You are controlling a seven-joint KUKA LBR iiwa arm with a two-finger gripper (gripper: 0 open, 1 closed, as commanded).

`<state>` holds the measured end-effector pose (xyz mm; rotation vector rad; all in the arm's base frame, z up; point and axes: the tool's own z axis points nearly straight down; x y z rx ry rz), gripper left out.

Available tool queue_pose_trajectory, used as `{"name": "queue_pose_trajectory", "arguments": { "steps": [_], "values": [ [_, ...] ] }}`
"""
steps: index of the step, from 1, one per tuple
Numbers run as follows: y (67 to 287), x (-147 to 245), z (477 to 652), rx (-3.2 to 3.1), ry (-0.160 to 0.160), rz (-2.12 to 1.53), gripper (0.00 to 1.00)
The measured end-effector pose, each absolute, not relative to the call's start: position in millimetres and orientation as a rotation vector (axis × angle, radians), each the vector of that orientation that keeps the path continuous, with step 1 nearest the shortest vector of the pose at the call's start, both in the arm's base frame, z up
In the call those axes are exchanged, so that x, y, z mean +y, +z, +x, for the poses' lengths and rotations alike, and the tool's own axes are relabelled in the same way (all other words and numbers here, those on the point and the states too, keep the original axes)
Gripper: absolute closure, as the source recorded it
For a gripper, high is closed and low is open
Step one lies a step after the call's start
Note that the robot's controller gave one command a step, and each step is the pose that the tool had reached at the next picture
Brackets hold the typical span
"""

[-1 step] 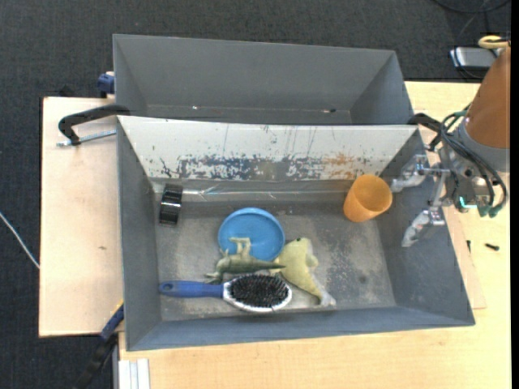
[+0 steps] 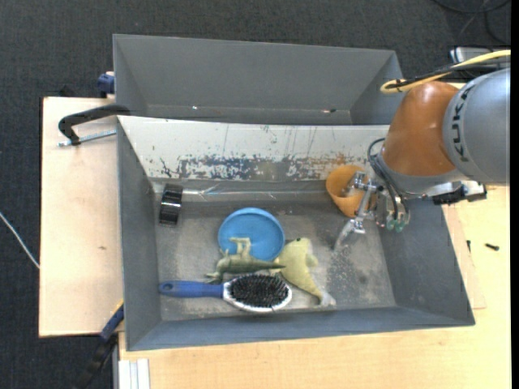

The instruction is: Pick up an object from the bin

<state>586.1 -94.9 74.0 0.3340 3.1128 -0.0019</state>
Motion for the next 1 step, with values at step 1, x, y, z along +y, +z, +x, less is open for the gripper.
{"name": "queue_pose_trajectory", "arguments": {
  "steps": [1],
  "values": [
    [103.0, -152.7, 603.8, 3.126, -0.005, 0.169, 0.0]
  ]
}}
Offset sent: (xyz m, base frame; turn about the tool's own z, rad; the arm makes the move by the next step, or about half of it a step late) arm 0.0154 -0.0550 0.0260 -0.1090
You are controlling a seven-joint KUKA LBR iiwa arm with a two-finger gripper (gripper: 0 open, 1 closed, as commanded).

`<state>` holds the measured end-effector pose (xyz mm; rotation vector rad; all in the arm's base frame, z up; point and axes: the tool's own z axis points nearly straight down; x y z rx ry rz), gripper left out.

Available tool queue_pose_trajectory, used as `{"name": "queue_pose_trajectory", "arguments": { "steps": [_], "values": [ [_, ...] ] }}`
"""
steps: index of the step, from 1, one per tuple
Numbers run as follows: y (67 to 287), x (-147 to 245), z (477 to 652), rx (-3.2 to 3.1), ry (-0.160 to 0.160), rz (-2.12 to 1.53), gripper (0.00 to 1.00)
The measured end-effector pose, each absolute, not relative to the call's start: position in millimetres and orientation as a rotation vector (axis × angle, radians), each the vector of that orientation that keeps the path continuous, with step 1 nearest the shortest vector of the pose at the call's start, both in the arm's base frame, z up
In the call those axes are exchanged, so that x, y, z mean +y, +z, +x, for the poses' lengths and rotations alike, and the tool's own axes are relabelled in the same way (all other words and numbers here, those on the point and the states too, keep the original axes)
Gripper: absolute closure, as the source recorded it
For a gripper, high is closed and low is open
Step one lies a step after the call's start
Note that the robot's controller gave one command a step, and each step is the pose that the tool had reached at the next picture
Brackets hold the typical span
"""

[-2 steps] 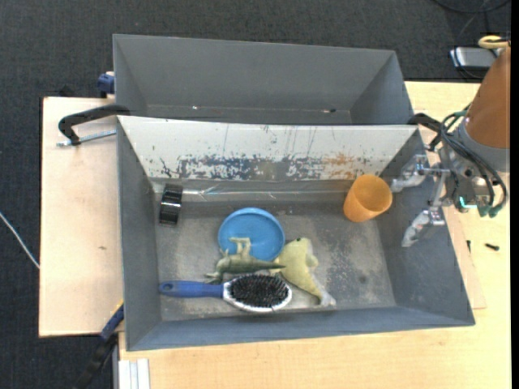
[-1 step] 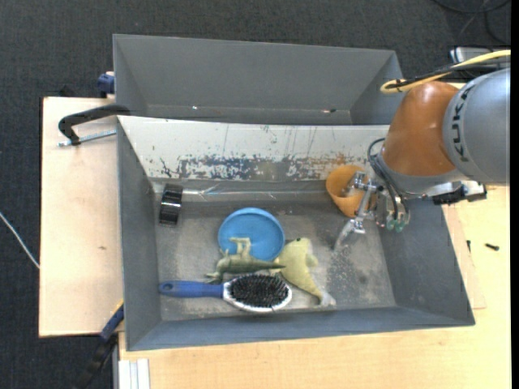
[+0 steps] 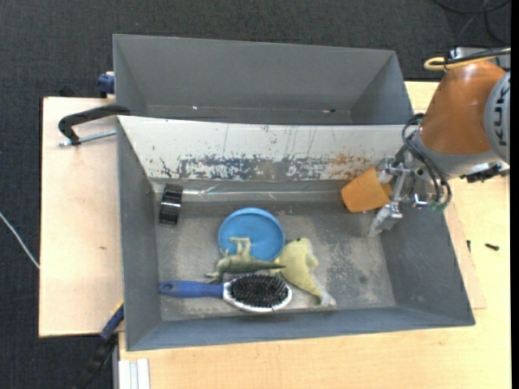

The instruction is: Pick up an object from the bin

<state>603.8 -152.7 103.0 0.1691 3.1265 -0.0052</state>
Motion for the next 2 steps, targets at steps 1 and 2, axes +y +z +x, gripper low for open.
{"name": "queue_pose_trajectory", "arguments": {
  "steps": [1, 2],
  "values": [
    [101, -117, 603.1, 3.102, 0.005, 0.484, 0.0],
    [77, -100, 604.2, 3.11, -0.003, 0.362, 0.0]
  ]
}}
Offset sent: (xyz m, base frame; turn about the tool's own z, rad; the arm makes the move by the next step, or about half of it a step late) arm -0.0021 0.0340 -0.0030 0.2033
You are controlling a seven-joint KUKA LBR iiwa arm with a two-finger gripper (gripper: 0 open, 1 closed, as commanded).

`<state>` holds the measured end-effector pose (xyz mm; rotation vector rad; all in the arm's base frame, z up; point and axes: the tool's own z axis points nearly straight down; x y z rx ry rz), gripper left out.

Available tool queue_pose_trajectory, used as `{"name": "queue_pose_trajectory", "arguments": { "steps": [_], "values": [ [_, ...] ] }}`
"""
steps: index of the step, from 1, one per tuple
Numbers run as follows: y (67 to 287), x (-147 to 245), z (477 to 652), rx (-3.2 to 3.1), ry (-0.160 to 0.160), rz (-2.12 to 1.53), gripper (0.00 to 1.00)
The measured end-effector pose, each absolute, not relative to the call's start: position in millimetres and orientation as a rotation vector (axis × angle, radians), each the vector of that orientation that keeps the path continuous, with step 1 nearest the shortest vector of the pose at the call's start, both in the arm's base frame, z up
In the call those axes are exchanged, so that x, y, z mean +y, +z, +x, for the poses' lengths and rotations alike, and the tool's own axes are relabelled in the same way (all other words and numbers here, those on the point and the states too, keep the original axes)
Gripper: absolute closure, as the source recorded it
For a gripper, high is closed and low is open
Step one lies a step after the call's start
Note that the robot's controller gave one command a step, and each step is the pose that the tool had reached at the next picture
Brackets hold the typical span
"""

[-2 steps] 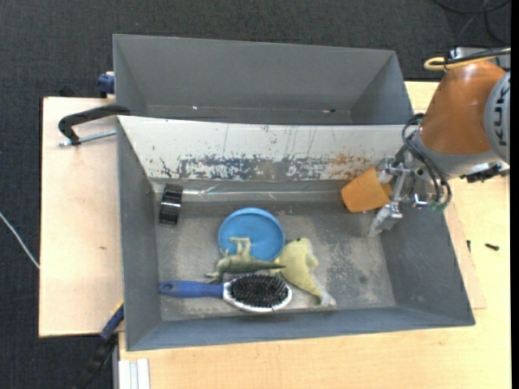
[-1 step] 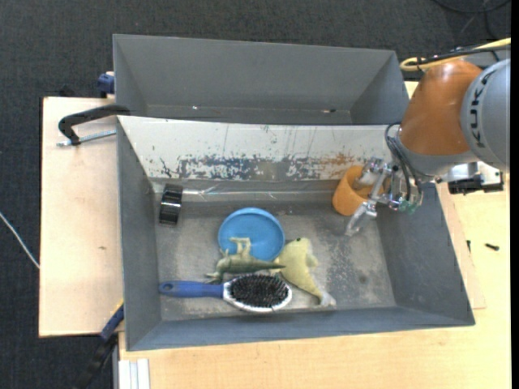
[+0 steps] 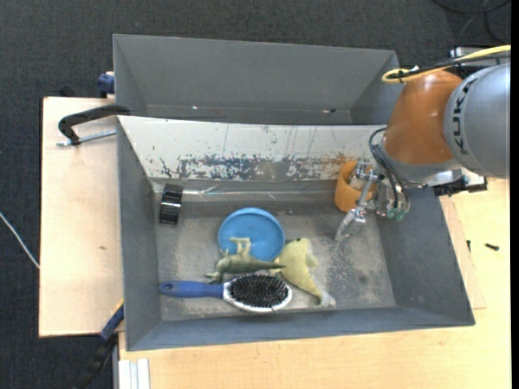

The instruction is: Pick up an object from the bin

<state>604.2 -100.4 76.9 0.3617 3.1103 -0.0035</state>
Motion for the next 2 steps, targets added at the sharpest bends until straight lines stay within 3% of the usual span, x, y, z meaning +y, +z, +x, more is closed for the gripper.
{"name": "queue_pose_trajectory", "arguments": {
  "steps": [1, 2],
  "values": [
    [74.3, -143.1, 605.3, 3.098, 0.003, 0.434, 0.0],
    [79.3, -143.0, 608.7, 3.089, -0.001, 0.428, 1.0]
  ]
}}
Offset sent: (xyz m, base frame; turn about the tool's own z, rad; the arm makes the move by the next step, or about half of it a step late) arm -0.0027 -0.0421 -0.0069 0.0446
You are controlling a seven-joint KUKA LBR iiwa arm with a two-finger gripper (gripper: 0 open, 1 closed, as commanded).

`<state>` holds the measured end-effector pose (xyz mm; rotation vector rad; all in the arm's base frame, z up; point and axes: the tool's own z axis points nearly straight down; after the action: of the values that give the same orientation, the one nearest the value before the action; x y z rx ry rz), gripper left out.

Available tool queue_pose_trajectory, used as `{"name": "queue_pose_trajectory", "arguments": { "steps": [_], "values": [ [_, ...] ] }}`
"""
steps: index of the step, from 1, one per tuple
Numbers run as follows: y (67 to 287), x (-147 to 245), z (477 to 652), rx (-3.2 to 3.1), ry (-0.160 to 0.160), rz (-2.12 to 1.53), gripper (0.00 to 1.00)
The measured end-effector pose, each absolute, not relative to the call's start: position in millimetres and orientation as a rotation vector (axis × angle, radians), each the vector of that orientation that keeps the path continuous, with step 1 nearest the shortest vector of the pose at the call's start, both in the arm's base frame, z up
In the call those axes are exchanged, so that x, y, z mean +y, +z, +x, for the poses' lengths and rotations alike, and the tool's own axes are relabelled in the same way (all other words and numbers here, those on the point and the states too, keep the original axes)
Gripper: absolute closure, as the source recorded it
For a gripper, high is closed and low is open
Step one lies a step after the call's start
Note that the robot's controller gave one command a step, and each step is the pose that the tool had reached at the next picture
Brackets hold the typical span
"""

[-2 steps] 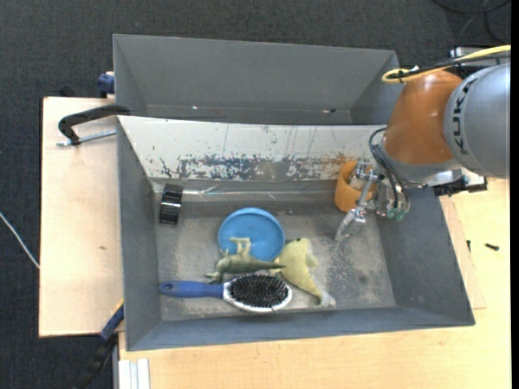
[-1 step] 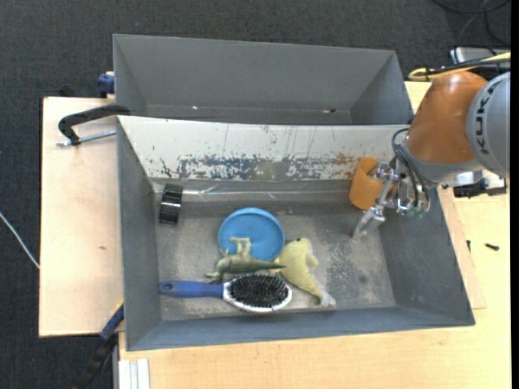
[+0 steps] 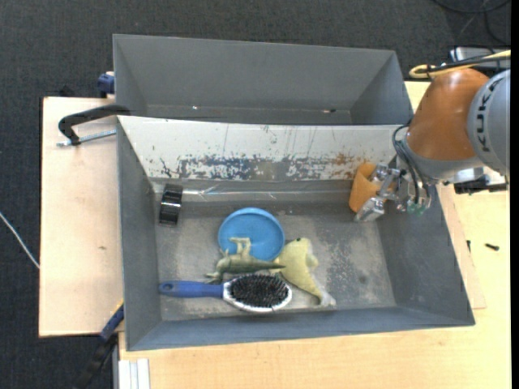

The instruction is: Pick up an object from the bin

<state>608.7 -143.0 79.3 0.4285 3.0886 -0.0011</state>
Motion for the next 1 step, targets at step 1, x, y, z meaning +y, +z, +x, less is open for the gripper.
{"name": "queue_pose_trajectory", "arguments": {
  "steps": [1],
  "values": [
    [126.1, -142.9, 611.8, 3.099, 0.0, 0.429, 1.0]
  ]
}}
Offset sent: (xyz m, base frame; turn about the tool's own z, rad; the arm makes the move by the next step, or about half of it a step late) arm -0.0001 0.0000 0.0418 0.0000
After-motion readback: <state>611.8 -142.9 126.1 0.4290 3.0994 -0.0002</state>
